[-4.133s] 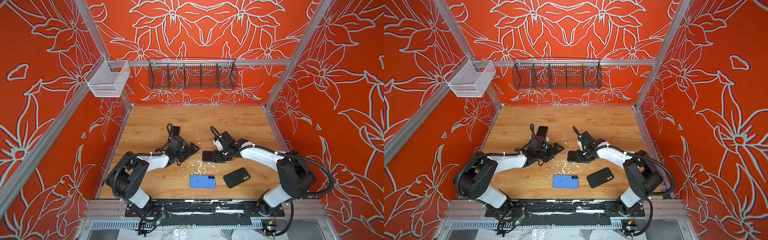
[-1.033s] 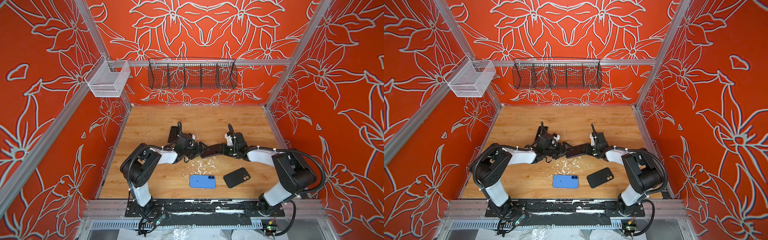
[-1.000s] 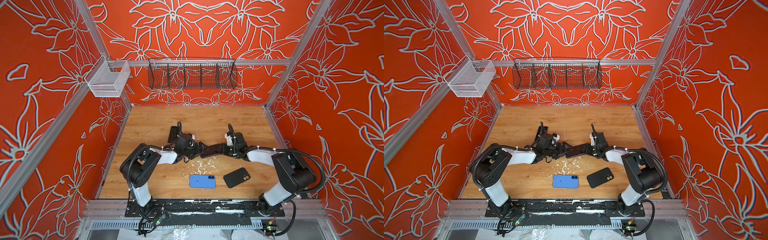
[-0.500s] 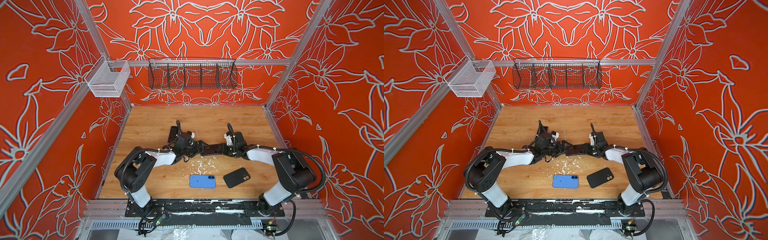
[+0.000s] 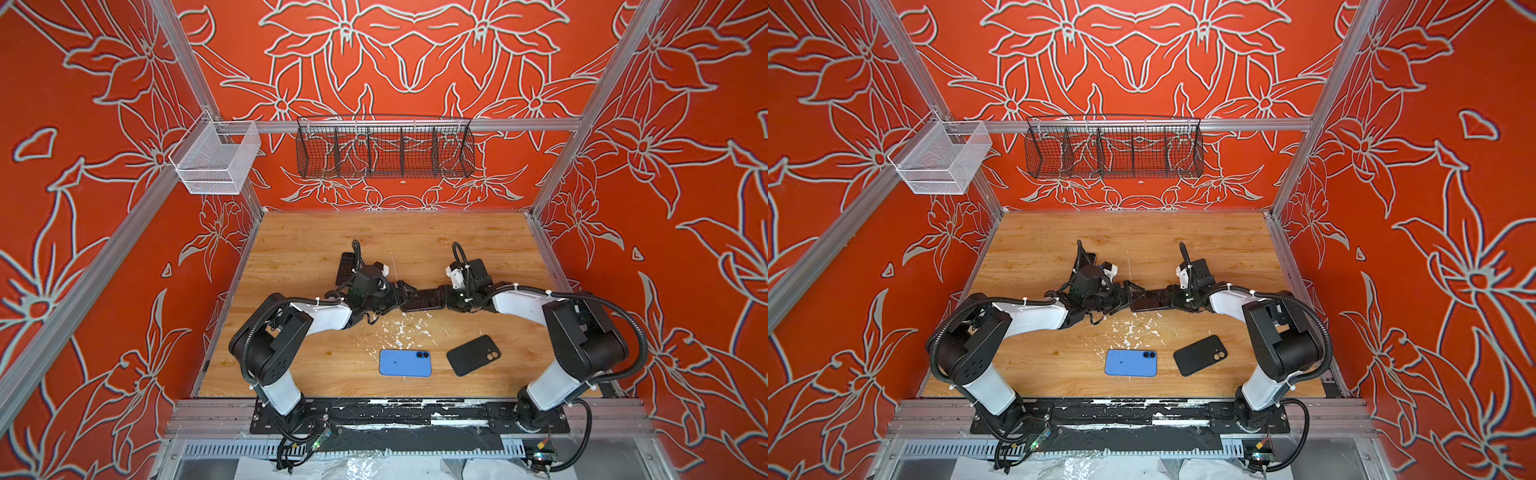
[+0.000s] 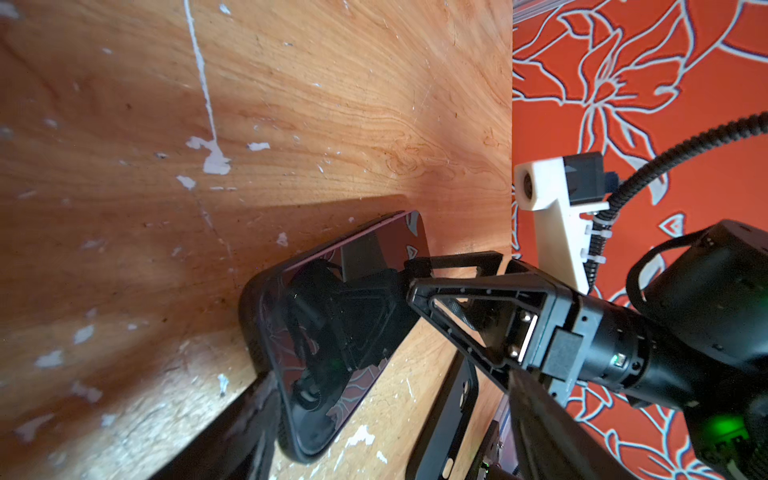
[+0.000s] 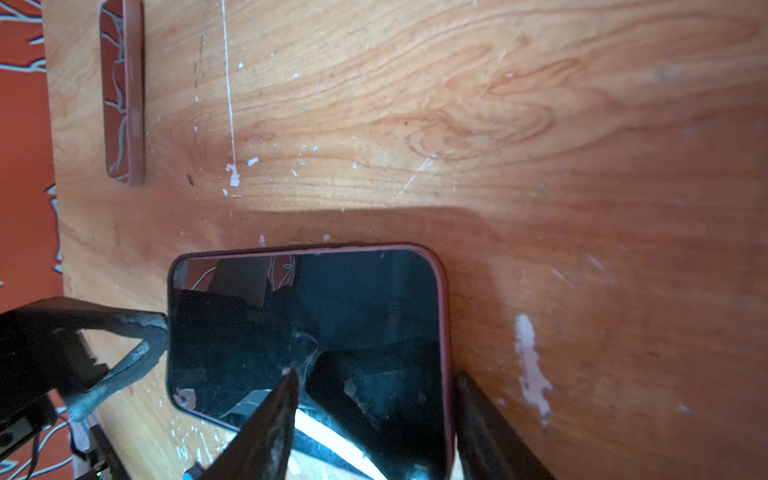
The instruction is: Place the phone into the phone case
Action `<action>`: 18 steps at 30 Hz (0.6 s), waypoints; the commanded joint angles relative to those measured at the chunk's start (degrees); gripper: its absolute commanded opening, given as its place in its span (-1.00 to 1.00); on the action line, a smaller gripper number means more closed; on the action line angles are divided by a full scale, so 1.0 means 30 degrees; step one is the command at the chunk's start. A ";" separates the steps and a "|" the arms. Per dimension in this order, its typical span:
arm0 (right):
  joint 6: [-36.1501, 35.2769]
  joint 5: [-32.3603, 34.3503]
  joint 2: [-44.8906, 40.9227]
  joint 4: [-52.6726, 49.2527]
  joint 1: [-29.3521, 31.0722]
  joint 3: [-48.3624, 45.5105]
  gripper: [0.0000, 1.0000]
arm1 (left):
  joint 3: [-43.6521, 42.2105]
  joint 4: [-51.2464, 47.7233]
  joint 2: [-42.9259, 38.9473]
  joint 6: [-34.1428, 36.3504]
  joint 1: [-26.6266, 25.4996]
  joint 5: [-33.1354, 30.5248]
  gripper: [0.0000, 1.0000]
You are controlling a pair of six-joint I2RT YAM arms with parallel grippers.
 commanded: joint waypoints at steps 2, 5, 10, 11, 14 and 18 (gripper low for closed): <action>-0.0777 -0.2008 0.1816 -0.2019 0.0163 -0.0016 0.21 | 0.0704 0.0756 -0.0255 0.0077 -0.0236 0.0189 0.69; -0.0853 -0.2671 0.2039 -0.1741 0.0156 -0.0081 0.19 | 0.0704 0.0792 -0.0192 0.0077 -0.0236 -0.0041 0.69; -0.0723 -0.3464 0.1851 -0.0816 0.0138 -0.0606 0.17 | 0.0696 0.0972 0.0256 -0.0091 -0.0221 -0.0366 0.70; -0.0616 -0.3615 0.1749 -0.0528 0.0140 -0.0743 0.17 | 0.0703 0.1052 0.0368 -0.0099 -0.0235 -0.0361 0.69; -0.0128 -0.4420 0.1440 0.0861 0.0105 -0.1166 0.16 | 0.0733 0.1031 0.0812 -0.0092 -0.0236 -0.0309 0.69; 0.0722 -0.5868 0.1338 0.2736 0.0046 -0.1335 0.16 | 0.0488 0.1220 0.1317 -0.0157 -0.0230 -0.0255 0.69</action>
